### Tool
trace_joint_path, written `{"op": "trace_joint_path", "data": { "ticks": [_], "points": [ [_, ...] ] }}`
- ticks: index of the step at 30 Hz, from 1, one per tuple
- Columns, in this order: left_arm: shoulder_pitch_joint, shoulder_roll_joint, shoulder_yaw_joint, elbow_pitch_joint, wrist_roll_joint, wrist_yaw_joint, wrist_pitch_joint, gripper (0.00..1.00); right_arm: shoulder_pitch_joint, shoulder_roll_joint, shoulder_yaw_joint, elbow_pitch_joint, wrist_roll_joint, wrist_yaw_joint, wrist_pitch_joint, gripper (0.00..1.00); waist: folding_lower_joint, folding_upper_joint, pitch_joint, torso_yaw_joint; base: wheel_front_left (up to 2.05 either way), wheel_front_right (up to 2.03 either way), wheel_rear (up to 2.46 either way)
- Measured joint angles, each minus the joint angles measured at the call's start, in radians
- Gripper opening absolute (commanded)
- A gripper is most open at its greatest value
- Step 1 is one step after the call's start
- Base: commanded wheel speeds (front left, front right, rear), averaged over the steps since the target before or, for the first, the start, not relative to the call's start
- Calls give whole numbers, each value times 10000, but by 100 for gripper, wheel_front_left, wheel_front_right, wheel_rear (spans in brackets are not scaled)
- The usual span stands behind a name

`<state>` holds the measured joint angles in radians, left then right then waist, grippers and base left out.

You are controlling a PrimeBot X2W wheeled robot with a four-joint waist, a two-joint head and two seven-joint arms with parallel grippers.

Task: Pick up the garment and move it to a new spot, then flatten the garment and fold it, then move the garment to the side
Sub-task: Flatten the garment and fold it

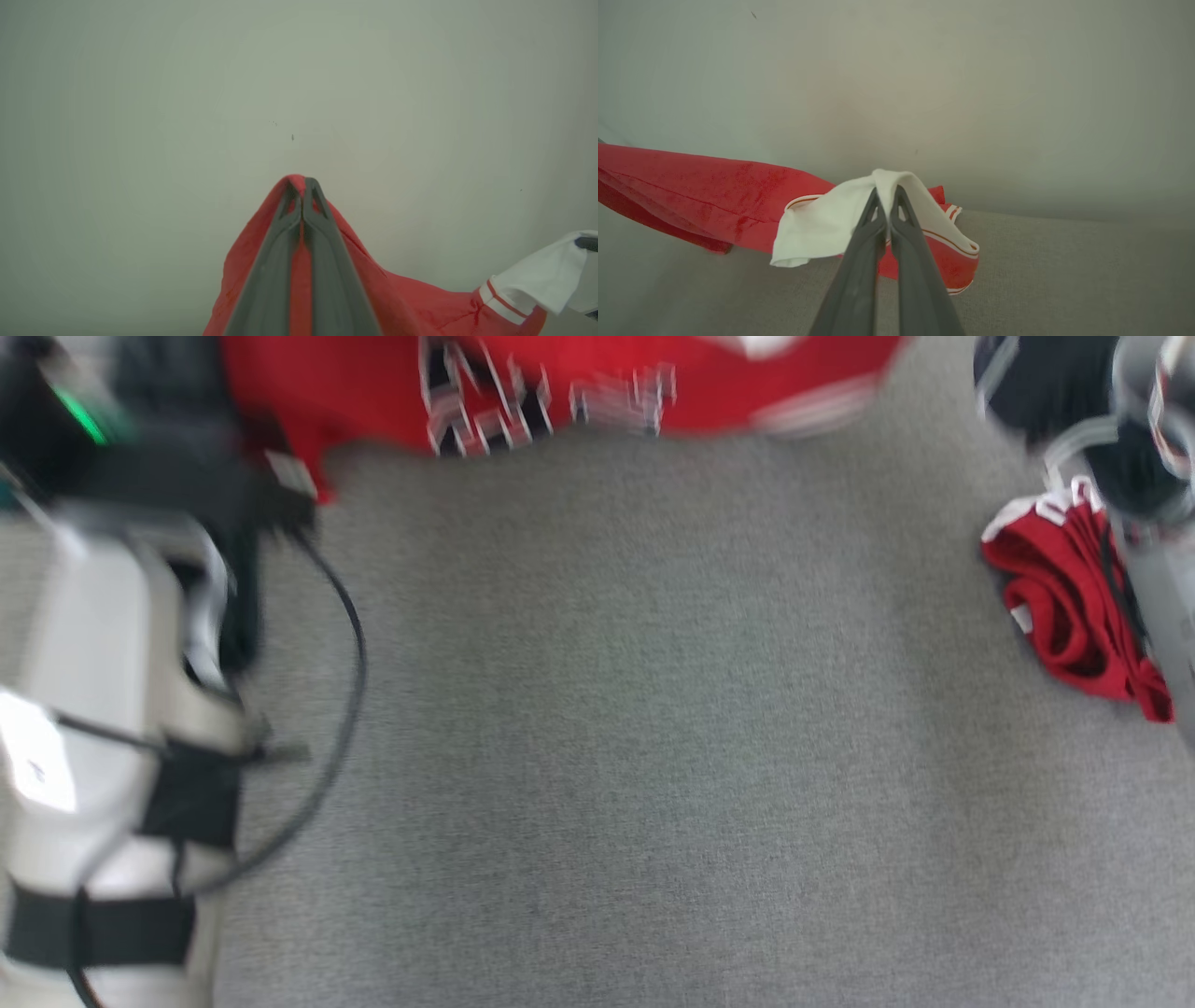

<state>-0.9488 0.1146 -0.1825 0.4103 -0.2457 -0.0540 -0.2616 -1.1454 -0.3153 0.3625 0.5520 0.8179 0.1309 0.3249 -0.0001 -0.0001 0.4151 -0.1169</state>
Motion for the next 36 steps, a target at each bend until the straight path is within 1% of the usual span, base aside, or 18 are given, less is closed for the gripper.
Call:
{"op": "trace_joint_path", "data": {
  "ticks": [1,4,8,11,15,18,21,26,31,36],
  "points": [
    [418,-21,-79,-8,-96,-96,0,0,462,-198,-12,-412,293,0,573,0,0,0,-122,51,0,0,0],
    [1679,-21,-142,-17,-453,-280,2,0,2000,-892,-130,-1599,696,0,2073,0,0,1,-532,196,0,0,0],
    [3180,-6,-309,-332,-1001,-487,345,0,3973,-1544,-798,-3229,972,2,3638,0,-2,-1,-1172,368,0,0,0],
    [4336,61,-462,-677,-1388,-535,796,0,5378,-1818,-1494,-4197,917,0,4744,0,-2,-1,-1678,488,0,0,0],
    [5660,119,-616,-1285,-1714,-593,1331,0,6989,-1906,-2428,-5394,698,0,6236,0,-3,-1,-2337,634,0,0,0],
    [6471,150,-711,-1666,-1879,-468,1743,0,8052,-1912,-3043,-6274,410,0,7338,0,-3,-1,-2785,730,0,0,0],
    [7133,169,-746,-2052,-1996,-234,2119,0,8945,-1714,-3626,-7076,261,0,8343,0,-3,-1,-3177,815,0,0,0],
    [8190,270,-662,-2627,-2082,347,2681,0,10124,-982,-4318,-8228,228,0,9714,0,-2,0,-3655,925,0,0,0],
    [9198,215,-477,-3114,-2219,999,2993,0,11025,-364,-4907,-9005,-69,0,10657,0,-1,0,-3829,1028,0,0,0],
    [9871,196,-370,-3313,-2307,1350,3196,0,11632,219,-5242,-9490,-276,-2,11296,0,1,0,-3814,1106,0,0,0]
  ]
}}
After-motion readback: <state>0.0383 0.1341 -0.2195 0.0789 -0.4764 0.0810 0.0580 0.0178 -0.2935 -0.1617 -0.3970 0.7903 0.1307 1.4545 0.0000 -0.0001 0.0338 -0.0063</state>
